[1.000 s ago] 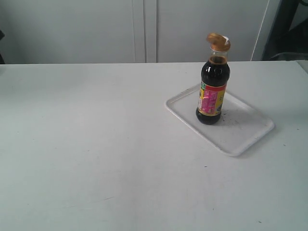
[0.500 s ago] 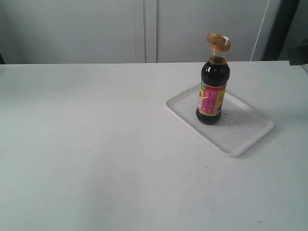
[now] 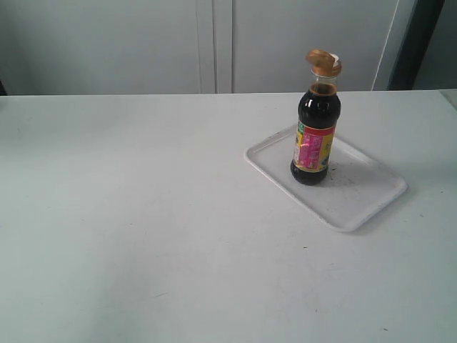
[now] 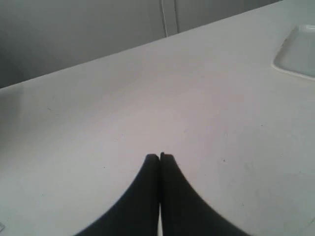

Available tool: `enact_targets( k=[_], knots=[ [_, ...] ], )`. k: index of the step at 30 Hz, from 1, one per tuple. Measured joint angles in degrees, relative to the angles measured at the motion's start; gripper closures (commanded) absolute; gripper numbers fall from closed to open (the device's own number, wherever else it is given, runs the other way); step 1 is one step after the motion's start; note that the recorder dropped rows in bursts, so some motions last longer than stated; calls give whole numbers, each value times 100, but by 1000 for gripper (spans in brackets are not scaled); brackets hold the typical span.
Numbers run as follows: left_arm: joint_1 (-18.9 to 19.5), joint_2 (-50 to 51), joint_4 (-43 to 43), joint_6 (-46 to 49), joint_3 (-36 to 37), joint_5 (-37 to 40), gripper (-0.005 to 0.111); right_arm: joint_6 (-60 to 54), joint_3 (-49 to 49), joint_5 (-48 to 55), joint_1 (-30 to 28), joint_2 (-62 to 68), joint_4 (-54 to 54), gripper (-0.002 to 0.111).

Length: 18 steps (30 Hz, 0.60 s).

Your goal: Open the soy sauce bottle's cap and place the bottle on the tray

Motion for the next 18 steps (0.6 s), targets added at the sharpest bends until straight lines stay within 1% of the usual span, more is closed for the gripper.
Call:
enact_targets(
  k=[4, 6, 18],
  knots=[
    [0, -700, 0, -10, 468, -298, 107, -12, 505, -245, 0, -440, 8, 108],
    [0, -857, 0, -10, 524, -329, 107, -12, 572, -269, 0, -497, 12, 108],
    [0, -983, 0, -10, 538, -365, 107, -12, 575, -294, 0, -501, 22, 108]
  ],
)
